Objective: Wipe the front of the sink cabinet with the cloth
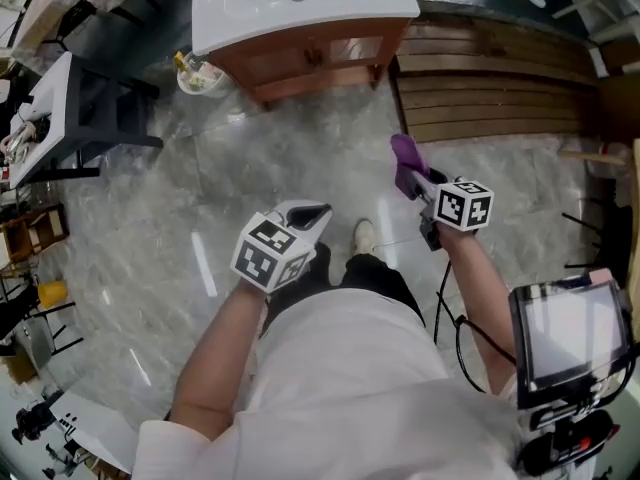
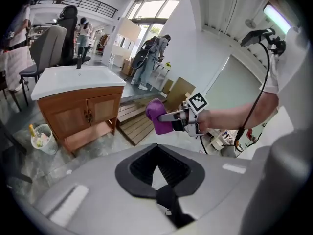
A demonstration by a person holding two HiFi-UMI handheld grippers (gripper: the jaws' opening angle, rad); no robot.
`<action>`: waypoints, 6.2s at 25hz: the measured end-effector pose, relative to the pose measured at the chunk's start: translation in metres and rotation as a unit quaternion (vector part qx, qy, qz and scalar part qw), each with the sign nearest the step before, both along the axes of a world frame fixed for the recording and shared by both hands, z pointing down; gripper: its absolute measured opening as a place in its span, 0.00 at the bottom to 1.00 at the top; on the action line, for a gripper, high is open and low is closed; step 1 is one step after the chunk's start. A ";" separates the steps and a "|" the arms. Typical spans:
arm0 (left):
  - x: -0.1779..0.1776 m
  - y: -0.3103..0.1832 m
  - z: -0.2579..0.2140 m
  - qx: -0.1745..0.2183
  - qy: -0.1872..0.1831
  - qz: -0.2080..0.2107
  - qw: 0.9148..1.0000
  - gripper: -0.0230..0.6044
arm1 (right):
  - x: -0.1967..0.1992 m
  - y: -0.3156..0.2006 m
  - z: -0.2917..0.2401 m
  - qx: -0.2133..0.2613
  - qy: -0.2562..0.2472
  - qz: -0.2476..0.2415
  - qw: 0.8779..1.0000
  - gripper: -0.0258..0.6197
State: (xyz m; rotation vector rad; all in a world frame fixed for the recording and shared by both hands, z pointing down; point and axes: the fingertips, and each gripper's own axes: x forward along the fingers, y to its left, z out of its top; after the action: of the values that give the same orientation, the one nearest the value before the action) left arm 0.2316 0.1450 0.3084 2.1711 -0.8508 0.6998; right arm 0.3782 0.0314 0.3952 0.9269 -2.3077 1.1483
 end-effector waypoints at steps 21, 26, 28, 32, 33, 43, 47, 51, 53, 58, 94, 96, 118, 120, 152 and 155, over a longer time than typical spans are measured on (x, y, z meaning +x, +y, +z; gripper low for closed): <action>-0.034 -0.196 0.100 -0.012 0.023 0.065 0.998 0.05 | 0.017 -0.349 0.180 -0.091 -0.008 0.261 0.961 0.17; -0.030 -0.220 0.111 -0.014 0.030 0.052 0.998 0.05 | 0.004 -0.388 0.196 -0.106 -0.022 0.274 0.956 0.17; -0.034 -0.226 0.117 -0.014 0.028 0.047 0.998 0.05 | -0.006 -0.394 0.200 -0.104 -0.023 0.271 0.957 0.17; -0.046 -0.233 0.124 -0.017 0.032 0.033 0.999 0.05 | -0.037 -0.395 0.205 -0.092 -0.007 0.227 0.969 0.17; -0.049 -0.235 0.124 -0.017 0.032 0.030 0.999 0.05 | -0.043 -0.396 0.203 -0.088 -0.004 0.217 0.972 0.17; -0.080 -0.218 0.128 -0.013 0.028 0.006 1.000 0.05 | -0.112 -0.387 0.200 -0.059 0.012 0.144 0.988 0.17; -0.090 -0.217 0.126 -0.014 0.027 -0.004 1.000 0.05 | -0.135 -0.382 0.200 -0.056 0.021 0.114 0.992 0.17; -0.097 -0.211 0.124 -0.016 0.029 -0.013 0.999 0.05 | -0.161 -0.376 0.196 -0.049 0.030 0.080 0.995 0.17; -0.102 -0.204 0.123 -0.016 0.030 -0.018 0.999 0.05 | -0.175 -0.369 0.193 -0.046 0.032 0.065 0.996 0.17; -0.119 -0.186 0.121 -0.013 0.024 -0.028 0.999 0.05 | -0.211 -0.351 0.185 -0.033 0.039 0.025 0.998 0.17; -0.253 -0.074 0.127 -0.017 0.019 -0.163 0.986 0.05 | -0.511 -0.236 0.184 -0.007 0.041 -0.196 0.980 0.17; -0.258 -0.065 0.128 -0.018 0.020 -0.169 0.985 0.05 | -0.526 -0.227 0.183 -0.004 0.037 -0.207 0.978 0.17; -0.219 -0.071 0.115 -0.008 0.023 -0.075 0.997 0.05 | -0.424 -0.178 0.141 -0.041 -0.034 -0.133 0.990 0.17; -0.199 -0.085 0.111 -0.006 0.022 -0.056 0.998 0.05 | -0.383 -0.188 0.139 -0.043 -0.032 -0.111 0.992 0.17; -0.055 -0.232 0.129 -0.013 0.021 0.016 1.000 0.05 | -0.068 -0.404 0.237 -0.016 0.122 0.045 0.991 0.17; -0.056 -0.235 0.131 -0.013 0.018 0.014 1.000 0.05 | -0.083 -0.401 0.239 -0.020 0.118 0.029 0.992 0.17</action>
State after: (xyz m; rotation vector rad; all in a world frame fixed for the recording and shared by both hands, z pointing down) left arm 0.1752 -0.0903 0.4396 2.1692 -0.7900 0.6812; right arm 0.2957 -0.3700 0.6337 1.0608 -2.0745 1.0439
